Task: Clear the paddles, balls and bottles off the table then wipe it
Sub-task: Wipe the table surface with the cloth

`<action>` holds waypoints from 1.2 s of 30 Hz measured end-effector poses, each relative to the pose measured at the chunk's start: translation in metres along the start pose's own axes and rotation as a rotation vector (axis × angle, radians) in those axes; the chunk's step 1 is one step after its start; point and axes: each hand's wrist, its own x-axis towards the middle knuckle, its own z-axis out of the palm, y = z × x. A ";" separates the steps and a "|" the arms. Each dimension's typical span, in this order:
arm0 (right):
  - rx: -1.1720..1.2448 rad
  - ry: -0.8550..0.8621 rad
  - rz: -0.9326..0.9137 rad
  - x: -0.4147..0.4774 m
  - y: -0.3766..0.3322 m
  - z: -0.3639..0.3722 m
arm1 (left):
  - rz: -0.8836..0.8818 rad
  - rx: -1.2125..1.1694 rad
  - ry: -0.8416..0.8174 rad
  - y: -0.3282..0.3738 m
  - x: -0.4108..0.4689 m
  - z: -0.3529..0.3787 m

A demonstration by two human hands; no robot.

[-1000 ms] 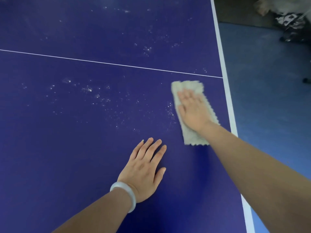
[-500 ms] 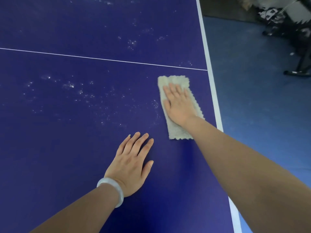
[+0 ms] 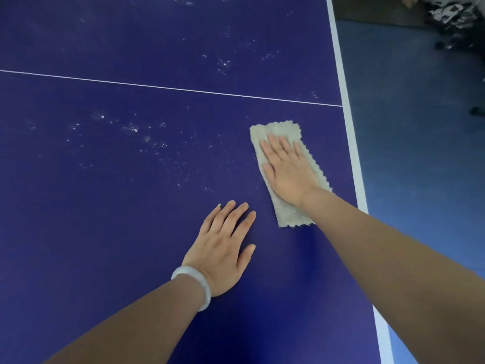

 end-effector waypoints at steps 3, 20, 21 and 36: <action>-0.024 0.032 -0.068 -0.042 0.015 0.008 | 0.002 -0.004 0.014 -0.002 0.000 0.003; 0.030 0.076 0.513 -0.125 -0.081 0.030 | 0.056 -0.169 0.053 -0.008 -0.006 -0.002; 0.030 0.076 0.509 -0.124 -0.081 0.030 | 0.057 -0.229 0.073 -0.014 -0.010 -0.004; 0.070 0.111 0.741 -0.126 -0.107 0.034 | -0.314 -0.024 0.061 -0.191 -0.090 -0.004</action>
